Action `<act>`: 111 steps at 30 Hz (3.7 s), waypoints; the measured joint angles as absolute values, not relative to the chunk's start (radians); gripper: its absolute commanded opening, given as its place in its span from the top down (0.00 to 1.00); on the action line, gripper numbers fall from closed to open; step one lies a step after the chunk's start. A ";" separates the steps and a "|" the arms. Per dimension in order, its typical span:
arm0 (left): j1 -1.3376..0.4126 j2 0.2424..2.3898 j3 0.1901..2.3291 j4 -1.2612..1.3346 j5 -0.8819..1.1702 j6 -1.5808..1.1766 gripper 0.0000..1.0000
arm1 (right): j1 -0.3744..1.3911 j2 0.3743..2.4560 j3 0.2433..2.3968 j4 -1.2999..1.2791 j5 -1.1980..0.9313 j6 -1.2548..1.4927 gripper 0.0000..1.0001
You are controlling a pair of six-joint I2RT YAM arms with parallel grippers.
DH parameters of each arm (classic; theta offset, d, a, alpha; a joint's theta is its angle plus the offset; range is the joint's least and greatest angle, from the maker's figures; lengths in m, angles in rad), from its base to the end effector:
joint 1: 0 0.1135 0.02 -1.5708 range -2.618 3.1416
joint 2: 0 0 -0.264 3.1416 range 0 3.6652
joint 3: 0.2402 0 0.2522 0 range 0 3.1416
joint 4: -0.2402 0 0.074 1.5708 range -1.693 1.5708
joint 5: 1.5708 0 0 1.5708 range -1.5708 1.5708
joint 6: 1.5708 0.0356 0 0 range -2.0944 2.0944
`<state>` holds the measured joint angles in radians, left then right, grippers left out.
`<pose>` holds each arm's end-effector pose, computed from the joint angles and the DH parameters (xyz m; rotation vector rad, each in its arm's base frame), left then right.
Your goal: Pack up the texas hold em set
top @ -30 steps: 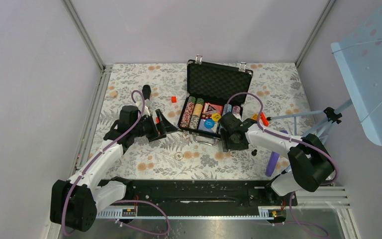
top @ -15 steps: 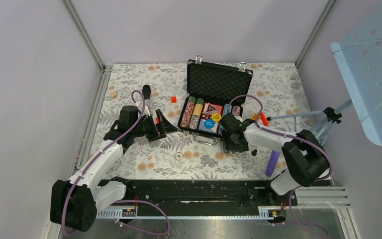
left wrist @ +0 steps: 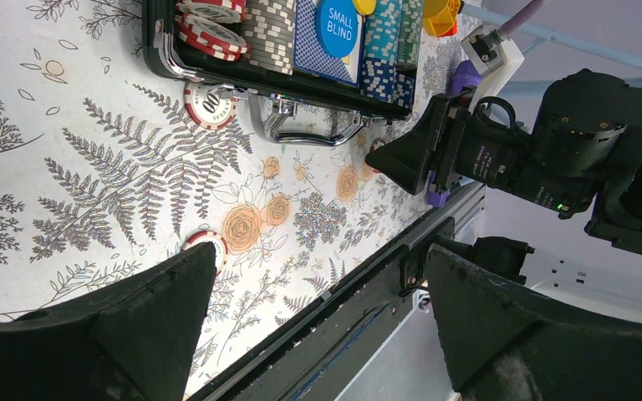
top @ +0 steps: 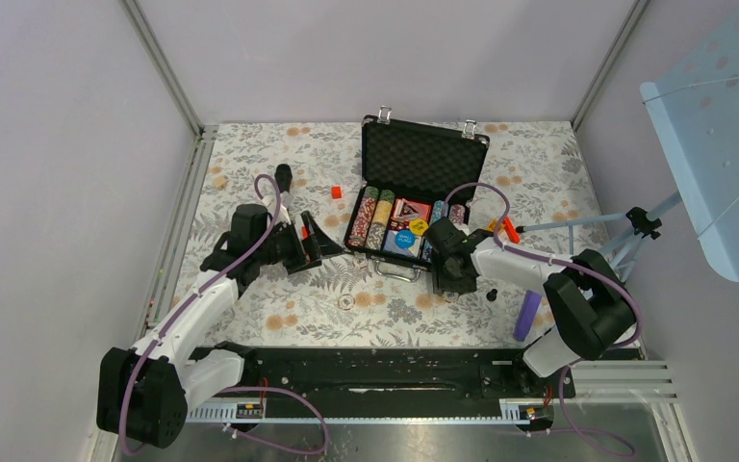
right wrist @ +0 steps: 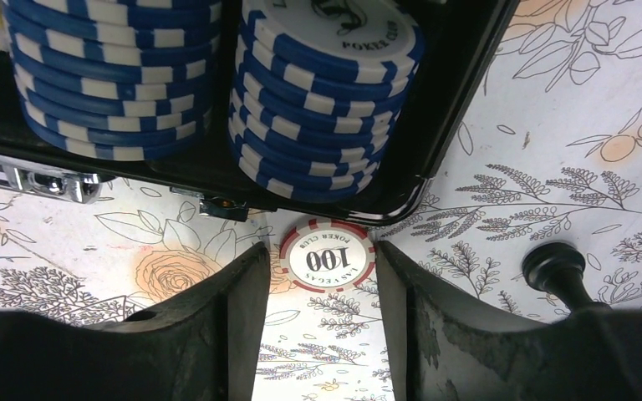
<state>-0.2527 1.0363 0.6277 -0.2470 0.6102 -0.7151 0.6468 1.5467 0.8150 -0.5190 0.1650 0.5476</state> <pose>0.2040 -0.0737 0.2355 -0.1823 2.3534 -1.1847 0.2192 0.1582 0.1548 -0.1009 2.7830 0.0624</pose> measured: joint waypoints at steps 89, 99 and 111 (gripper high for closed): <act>-0.253 1.038 0.628 -0.247 0.610 -0.715 0.05 | 0.828 1.674 0.955 -0.500 0.197 0.533 0.55; -0.253 1.045 0.628 -0.247 0.610 -0.714 0.05 | 0.828 1.654 0.961 -0.558 0.197 0.527 0.55; -0.253 1.045 0.628 -0.247 0.610 -0.712 0.06 | 0.826 1.605 1.034 -0.611 0.198 0.512 0.54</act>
